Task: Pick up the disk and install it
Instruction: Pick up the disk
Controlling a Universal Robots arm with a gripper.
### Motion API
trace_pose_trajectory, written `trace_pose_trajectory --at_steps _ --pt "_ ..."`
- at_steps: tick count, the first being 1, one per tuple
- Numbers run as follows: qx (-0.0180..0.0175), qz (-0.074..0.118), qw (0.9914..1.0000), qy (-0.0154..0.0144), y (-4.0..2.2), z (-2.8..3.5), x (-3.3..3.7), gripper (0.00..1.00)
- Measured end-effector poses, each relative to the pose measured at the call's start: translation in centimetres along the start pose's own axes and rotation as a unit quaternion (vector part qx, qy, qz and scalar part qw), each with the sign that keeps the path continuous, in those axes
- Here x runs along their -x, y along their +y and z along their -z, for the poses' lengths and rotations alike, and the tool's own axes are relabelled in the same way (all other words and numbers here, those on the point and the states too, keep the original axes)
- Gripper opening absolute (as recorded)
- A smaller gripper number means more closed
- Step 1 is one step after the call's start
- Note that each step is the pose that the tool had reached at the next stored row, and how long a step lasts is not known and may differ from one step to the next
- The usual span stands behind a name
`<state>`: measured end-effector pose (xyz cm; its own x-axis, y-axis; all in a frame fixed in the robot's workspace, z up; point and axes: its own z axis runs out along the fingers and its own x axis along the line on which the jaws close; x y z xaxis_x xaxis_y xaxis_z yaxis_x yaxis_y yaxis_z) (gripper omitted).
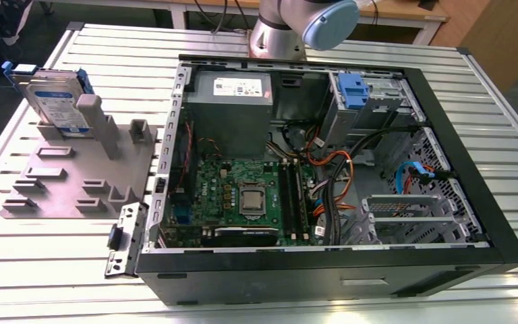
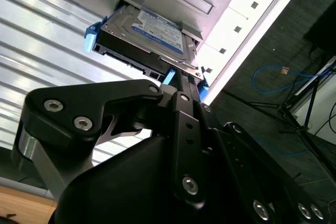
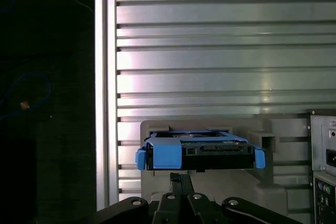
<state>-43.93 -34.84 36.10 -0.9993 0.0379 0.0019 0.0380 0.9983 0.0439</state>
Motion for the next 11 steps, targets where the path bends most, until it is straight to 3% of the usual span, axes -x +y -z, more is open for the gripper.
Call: trace_pose_trajectory --at_steps 11 --pt "0.0000 0.004 0.99999 0.0002 0.00 0.00 0.00 0.11"
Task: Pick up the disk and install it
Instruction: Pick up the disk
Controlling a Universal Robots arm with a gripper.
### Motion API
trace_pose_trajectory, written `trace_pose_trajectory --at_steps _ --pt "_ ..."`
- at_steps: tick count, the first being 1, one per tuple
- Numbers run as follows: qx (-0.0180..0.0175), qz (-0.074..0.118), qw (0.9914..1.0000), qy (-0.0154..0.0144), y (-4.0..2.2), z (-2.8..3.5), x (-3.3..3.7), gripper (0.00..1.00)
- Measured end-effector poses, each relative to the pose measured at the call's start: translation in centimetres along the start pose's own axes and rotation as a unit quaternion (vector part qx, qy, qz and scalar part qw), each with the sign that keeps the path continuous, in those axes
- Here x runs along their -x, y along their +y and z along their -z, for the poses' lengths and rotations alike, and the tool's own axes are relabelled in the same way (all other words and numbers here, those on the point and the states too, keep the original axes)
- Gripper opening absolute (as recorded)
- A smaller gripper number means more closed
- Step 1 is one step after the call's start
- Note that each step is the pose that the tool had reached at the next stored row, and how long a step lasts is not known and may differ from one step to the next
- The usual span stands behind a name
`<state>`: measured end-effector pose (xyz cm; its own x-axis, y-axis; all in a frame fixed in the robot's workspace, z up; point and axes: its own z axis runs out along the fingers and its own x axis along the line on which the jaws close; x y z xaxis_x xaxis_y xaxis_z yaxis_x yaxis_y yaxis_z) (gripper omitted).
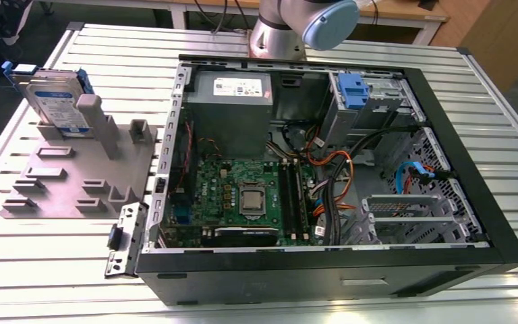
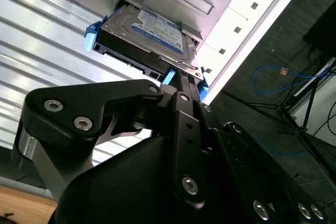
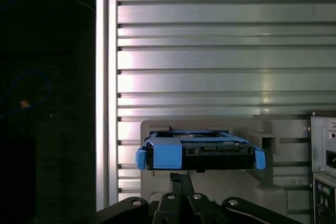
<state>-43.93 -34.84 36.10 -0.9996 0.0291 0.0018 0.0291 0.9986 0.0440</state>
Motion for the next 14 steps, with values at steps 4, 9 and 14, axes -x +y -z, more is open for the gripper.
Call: trace_pose_trajectory --at_steps 4,9,14 --pt "0.0000 0.002 1.00000 0.0001 0.00 0.00 0.00 0.11" --pt "0.0000 0.004 0.99999 0.0002 0.00 0.00 0.00 0.11" --pt "0.0000 0.005 0.99998 0.0003 0.00 0.00 0.00 0.11"
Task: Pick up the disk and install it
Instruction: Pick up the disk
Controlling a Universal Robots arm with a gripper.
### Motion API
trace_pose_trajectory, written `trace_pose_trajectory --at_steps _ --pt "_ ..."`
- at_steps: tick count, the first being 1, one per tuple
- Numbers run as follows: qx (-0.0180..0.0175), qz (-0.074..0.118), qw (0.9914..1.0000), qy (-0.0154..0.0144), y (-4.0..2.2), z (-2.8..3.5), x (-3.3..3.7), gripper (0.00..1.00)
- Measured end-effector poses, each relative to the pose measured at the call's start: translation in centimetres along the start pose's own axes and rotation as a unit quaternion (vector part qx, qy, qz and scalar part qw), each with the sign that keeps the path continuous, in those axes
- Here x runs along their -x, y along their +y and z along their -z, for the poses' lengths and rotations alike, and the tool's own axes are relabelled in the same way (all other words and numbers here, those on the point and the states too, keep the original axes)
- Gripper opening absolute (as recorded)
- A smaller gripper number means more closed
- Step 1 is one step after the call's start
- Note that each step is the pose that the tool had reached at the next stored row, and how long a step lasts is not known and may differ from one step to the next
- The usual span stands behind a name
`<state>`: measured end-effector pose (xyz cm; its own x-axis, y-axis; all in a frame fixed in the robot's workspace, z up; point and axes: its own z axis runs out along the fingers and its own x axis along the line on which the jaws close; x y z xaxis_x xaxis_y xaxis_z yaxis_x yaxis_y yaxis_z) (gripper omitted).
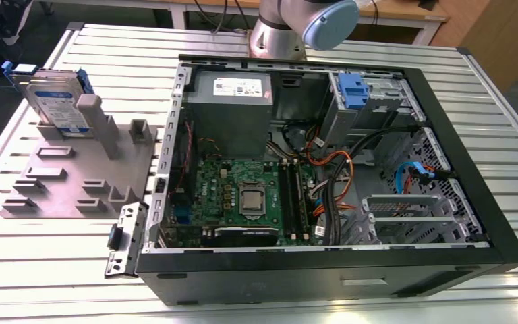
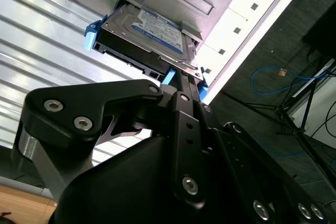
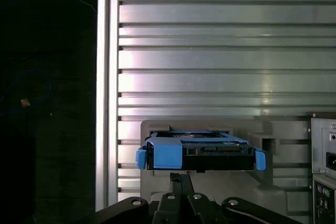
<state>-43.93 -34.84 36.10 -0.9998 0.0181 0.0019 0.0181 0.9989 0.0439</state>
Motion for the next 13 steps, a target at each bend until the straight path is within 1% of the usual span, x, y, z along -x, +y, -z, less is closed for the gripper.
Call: trace_pose_trajectory --at_steps 8,13 --pt "0.0000 0.003 0.99999 0.0001 0.00 0.00 0.00 0.11" --pt "0.0000 0.023 0.99972 0.0010 0.00 0.00 0.00 0.11"
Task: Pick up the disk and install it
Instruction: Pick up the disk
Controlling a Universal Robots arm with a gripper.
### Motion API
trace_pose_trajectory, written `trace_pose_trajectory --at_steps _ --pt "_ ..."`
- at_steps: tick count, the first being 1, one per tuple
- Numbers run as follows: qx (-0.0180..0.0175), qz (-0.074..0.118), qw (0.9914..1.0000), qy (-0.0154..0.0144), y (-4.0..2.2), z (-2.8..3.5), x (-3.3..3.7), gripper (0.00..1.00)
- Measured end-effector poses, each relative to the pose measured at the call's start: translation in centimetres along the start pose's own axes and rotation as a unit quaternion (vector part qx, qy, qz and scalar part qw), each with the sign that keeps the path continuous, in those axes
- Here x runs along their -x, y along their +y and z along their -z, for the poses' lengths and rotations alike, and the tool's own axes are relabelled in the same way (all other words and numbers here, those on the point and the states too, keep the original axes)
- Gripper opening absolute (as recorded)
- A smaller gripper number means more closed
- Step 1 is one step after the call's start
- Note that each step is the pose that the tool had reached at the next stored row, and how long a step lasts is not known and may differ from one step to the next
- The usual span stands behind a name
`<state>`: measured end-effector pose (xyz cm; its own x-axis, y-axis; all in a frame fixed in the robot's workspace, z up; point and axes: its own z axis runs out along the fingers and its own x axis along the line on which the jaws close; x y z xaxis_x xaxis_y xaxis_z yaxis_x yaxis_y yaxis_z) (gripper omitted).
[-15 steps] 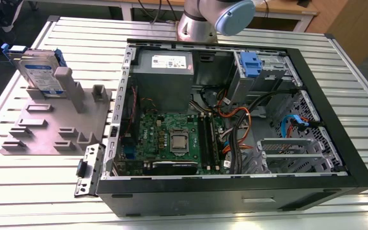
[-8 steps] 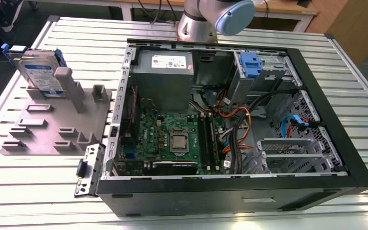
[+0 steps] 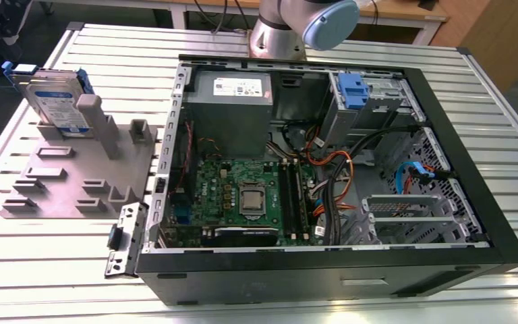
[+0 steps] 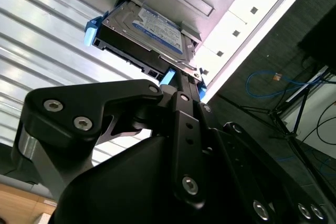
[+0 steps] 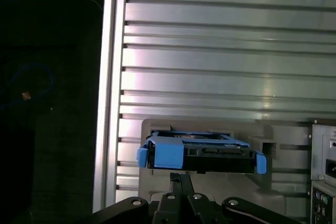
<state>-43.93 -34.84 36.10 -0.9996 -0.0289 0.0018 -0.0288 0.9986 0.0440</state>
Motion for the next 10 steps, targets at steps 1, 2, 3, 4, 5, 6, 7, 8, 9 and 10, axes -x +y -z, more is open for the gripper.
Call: trace_pose_trajectory --at_steps 1,2,3,4,5,6,7,8,9,10 --pt "0.0000 0.002 1.00000 0.0001 0.00 0.00 0.00 0.11" --pt "0.0000 0.004 0.99999 0.0002 0.00 0.00 0.00 0.11" --pt "0.0000 0.005 0.99999 0.0002 0.00 0.00 0.00 0.11" --pt "0.0000 0.006 0.99998 0.0003 0.00 0.00 0.00 0.11" --pt "0.0000 0.008 0.99997 0.0003 0.00 0.00 0.00 0.11" --pt "0.0000 0.009 0.99996 0.0004 0.00 0.00 0.00 0.11" --pt "0.0000 0.010 0.99995 0.0005 0.00 0.00 0.00 0.11" --pt "0.0000 0.012 0.99993 0.0005 0.00 0.00 0.00 0.11" --pt "-0.0001 0.013 0.99992 0.0006 0.00 0.00 0.00 0.11" --pt "0.0000 0.015 0.99989 0.0006 0.00 0.00 0.00 0.11"
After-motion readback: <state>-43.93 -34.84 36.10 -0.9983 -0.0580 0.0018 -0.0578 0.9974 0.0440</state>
